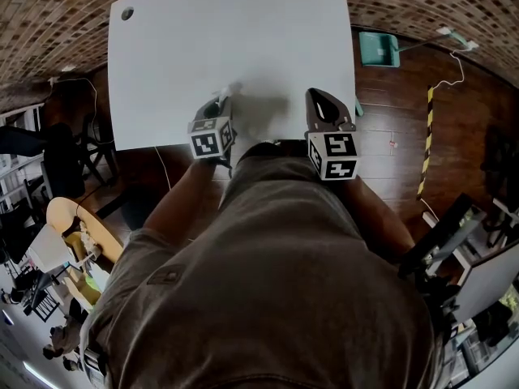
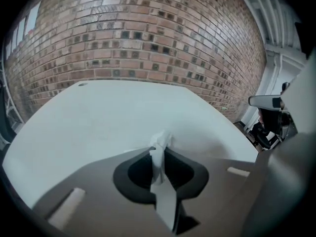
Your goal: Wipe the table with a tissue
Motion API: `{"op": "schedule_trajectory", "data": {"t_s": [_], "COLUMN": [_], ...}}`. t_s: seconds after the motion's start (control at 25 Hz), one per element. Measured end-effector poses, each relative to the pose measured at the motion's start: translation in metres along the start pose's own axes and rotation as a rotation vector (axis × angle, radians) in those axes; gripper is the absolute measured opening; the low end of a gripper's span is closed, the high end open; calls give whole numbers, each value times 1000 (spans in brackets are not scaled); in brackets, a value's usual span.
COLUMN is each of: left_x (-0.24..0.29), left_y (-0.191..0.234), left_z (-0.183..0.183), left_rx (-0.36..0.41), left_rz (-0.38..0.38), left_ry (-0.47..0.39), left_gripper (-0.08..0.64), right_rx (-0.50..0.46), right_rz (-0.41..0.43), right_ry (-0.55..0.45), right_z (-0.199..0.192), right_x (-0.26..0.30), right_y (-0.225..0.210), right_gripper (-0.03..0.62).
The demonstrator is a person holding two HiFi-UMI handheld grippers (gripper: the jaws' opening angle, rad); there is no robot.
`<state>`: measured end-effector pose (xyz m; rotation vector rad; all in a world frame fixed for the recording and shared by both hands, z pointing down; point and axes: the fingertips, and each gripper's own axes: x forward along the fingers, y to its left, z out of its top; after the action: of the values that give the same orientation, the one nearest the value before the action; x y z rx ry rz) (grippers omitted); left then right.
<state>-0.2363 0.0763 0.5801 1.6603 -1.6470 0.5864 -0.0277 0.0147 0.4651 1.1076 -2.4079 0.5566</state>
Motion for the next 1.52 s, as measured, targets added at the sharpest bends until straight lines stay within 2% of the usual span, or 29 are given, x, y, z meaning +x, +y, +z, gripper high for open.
{"op": "schedule_trajectory", "data": {"t_s": [0.2, 0.32, 0.48, 0.84, 1.2, 1.36, 1.52], "left_x": [-5, -2, 3, 29, 53, 58, 67], "left_y": [19, 15, 7, -48, -117, -129, -128], "left_z": [-1, 1, 3, 17, 28, 38, 64], "left_rx": [5, 22, 4, 22, 103, 103, 102], "left_rz": [-12, -27, -16, -33, -73, -72, -39], "left_ry": [-6, -8, -14, 1, 31, 17, -17], "left_gripper": [37, 37, 37, 37, 37, 37, 37], "right_rx": [6, 11, 6, -6, 23, 34, 38], "right_rz": [-27, -46, -55, -39, -36, -29, -18], "right_ry": [5, 9, 9, -11, -34, -34, -27], "right_z": [-2, -4, -4, 6, 13, 13, 13], "right_x": [0, -3, -7, -11, -21, -22, -19], "right_y": [15, 16, 9, -41, -94, -109, -123], "right_gripper": [14, 14, 14, 14, 14, 14, 14]}}
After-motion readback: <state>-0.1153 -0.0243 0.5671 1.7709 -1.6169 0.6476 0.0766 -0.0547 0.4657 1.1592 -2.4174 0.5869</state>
